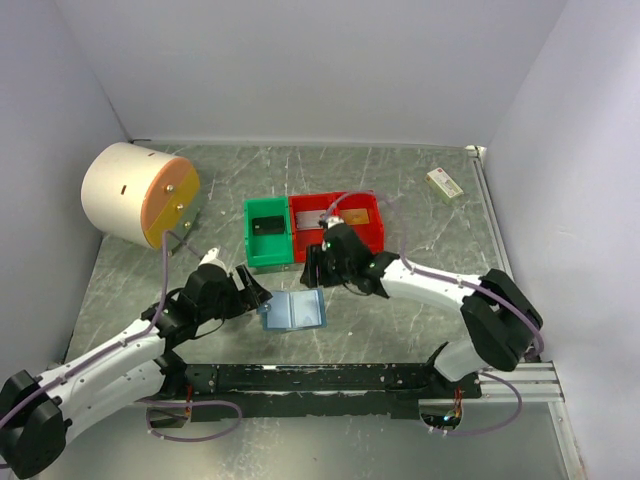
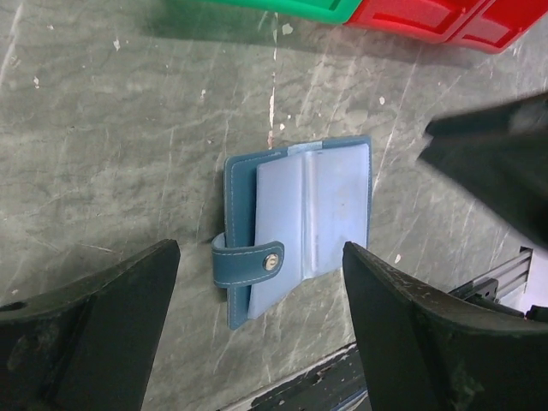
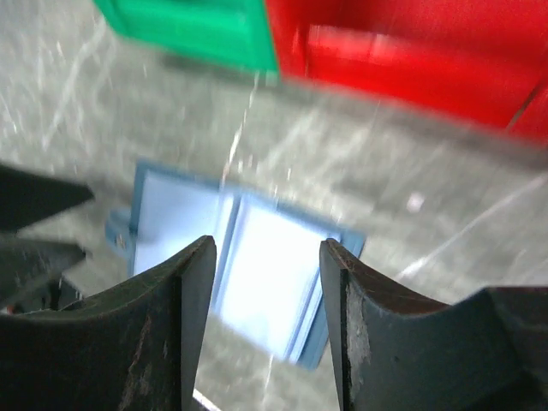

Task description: Take the credit cards out of the card holder

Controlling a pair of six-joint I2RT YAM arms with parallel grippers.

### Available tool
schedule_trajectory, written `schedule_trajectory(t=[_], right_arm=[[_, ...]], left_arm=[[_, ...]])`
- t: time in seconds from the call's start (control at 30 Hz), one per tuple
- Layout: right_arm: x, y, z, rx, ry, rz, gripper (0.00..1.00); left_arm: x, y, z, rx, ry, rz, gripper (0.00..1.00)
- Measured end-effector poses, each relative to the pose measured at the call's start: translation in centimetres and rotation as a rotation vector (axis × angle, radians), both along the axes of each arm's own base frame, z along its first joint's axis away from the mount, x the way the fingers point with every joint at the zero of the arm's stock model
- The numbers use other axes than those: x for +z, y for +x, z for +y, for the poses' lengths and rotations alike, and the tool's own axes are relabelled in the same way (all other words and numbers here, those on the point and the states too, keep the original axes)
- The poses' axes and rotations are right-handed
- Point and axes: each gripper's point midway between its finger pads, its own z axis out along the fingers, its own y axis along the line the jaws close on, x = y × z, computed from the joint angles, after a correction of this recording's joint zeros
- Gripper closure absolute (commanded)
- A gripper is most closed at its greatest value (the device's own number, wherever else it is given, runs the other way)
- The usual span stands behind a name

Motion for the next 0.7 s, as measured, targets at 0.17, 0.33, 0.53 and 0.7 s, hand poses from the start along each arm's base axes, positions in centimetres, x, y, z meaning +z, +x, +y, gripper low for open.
schedule_trajectory(t=[0.17, 0.33, 0.53, 0.7], right_arm=[[-2.5, -5.2, -0.8, -0.018, 0.007, 0.141, 0.52], [-2.6, -6.3, -1.3, -0.043, 0.043, 0.190, 0.54], [-3.0, -7.1, -0.7, -0.026, 0.063, 0.239, 0.58], [-4.5, -7.7, -0.5, -0.010, 0.047, 0.296, 0.60]], left_arm=[[-0.5, -0.3, -0.2, -0.020, 0.007, 0.021, 0.17], [-0.3, -0.4, -0.5, -0.037, -0.006, 0.017, 0.22], [-0.9, -0.5, -0.8, -0.058, 0.006, 0.034, 0.31], [-1.5, -0.7, -0.7, -0.068, 0.027, 0.049, 0.36]])
